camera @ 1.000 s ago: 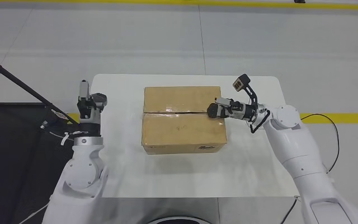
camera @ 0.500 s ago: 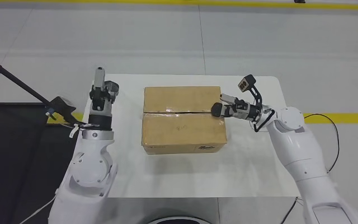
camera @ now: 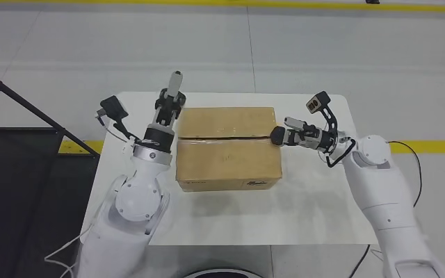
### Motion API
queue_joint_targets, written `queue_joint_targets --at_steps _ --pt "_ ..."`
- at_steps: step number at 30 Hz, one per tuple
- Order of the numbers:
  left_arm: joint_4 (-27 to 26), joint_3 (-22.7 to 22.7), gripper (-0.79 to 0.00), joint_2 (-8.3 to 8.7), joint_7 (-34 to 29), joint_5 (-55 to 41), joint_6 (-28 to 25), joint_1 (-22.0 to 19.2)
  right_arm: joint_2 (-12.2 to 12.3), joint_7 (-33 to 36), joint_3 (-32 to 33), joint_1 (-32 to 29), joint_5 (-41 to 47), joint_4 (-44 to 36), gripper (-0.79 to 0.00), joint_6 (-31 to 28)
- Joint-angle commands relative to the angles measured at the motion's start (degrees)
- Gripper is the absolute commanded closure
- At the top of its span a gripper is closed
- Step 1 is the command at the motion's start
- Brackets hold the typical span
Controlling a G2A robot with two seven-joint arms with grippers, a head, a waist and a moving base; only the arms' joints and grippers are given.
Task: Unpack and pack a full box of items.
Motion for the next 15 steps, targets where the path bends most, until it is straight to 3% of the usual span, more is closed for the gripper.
queue_joint_targets --at_steps 1,15 --pt "0.79 1.52 -0.785 -0.27 -0.34 0.71 0.46 -1.19 0.52 0.24 1.8 -1.34 -0.02 -1.88 -0.785 -0.3" --pt "7.31 9.15 -0.785 -2.19 -1.76 4.25 1.51 -7.03 3.67 -1.91 14.2 -14.7 -0.66 -16.42 -0.785 0.66"
